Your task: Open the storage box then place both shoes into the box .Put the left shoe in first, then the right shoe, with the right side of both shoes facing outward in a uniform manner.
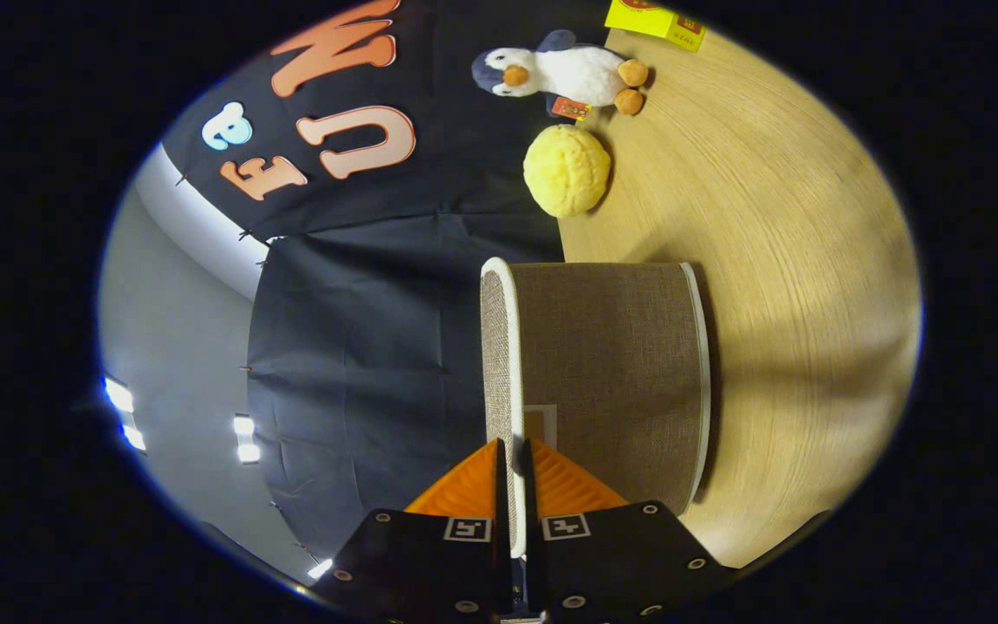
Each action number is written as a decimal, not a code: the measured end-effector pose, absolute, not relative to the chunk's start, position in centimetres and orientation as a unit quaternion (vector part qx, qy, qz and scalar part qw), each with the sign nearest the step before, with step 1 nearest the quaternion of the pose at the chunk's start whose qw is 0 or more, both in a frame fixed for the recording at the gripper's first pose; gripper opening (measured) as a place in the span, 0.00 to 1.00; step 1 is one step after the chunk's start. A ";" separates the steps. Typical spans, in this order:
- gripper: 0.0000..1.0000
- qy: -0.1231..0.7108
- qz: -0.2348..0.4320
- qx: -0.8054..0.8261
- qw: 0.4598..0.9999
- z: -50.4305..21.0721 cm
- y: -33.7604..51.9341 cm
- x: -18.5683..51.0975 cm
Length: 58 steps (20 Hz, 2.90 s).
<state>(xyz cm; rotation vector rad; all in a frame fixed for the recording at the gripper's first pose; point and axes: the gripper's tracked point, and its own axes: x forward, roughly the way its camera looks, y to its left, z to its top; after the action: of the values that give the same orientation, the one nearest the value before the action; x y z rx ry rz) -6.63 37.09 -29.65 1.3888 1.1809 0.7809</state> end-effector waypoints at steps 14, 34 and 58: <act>0.11 0.519 0.283 0.537 0.602 -31.1 38.6 -4.5; 0.08 0.499 0.395 0.451 0.626 -15.2 54.7 -0.5; 0.97 0.496 0.273 0.221 0.794 -25.2 45.9 2.7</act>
<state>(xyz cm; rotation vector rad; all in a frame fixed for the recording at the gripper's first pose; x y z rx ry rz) 2.75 45.87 -25.23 0.4755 1.0658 0.5872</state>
